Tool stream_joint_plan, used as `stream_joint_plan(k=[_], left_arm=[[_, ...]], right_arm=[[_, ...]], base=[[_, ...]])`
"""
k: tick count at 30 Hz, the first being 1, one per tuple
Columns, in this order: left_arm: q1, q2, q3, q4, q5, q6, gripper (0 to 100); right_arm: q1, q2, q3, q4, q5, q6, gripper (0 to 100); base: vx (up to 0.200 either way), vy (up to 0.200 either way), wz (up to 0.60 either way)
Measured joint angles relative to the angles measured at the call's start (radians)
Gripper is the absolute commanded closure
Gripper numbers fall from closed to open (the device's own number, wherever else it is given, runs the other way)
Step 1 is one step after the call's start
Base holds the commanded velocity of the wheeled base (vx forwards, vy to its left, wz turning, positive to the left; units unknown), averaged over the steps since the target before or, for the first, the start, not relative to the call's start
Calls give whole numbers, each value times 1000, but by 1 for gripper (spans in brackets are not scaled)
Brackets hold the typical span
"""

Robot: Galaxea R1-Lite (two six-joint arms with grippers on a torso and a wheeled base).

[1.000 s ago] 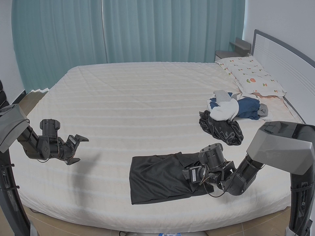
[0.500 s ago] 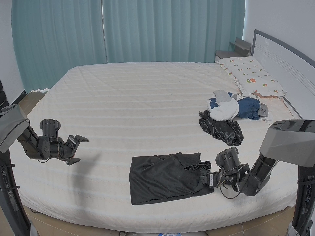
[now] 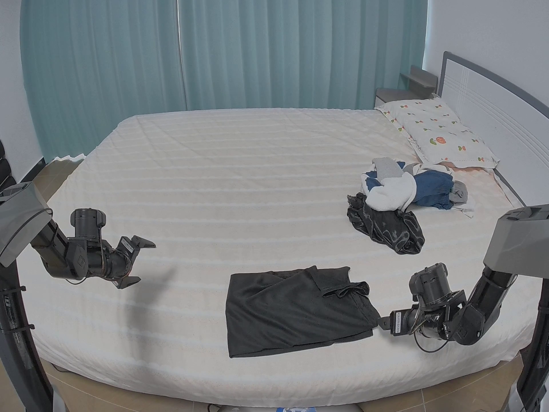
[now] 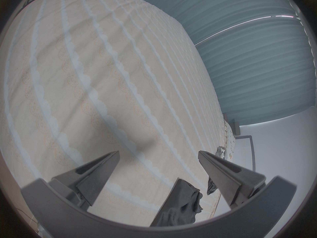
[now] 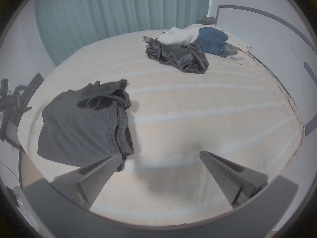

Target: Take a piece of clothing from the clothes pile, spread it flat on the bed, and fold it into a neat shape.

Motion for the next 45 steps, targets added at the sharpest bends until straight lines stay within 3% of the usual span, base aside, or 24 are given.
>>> stream_joint_plan(k=[7, 16, 20, 37, 45], left_arm=[[0, 1, 0, 0, 0, 0, 0], [-1, 1, 0, 0, 1, 0, 0], [-1, 1, -1, 0, 1, 0, 0], [-16, 7, 0, 0, 49, 20, 0], [-18, 9, -1, 0, 48, 19, 0]], right_arm=[[-24, -78, -32, -10, 150, 75, 0], [22, -74, -249, 96, 313, 352, 0], [47, -6, -362, 173, 375, 437, 0], [72, 207, -632, 295, 402, 467, 0], [39, 269, -739, 168, 396, 481, 0]], base=[[0, 0, 0], [0, 0, 0], [0, 0, 0], [0, 0, 0], [0, 0, 0]])
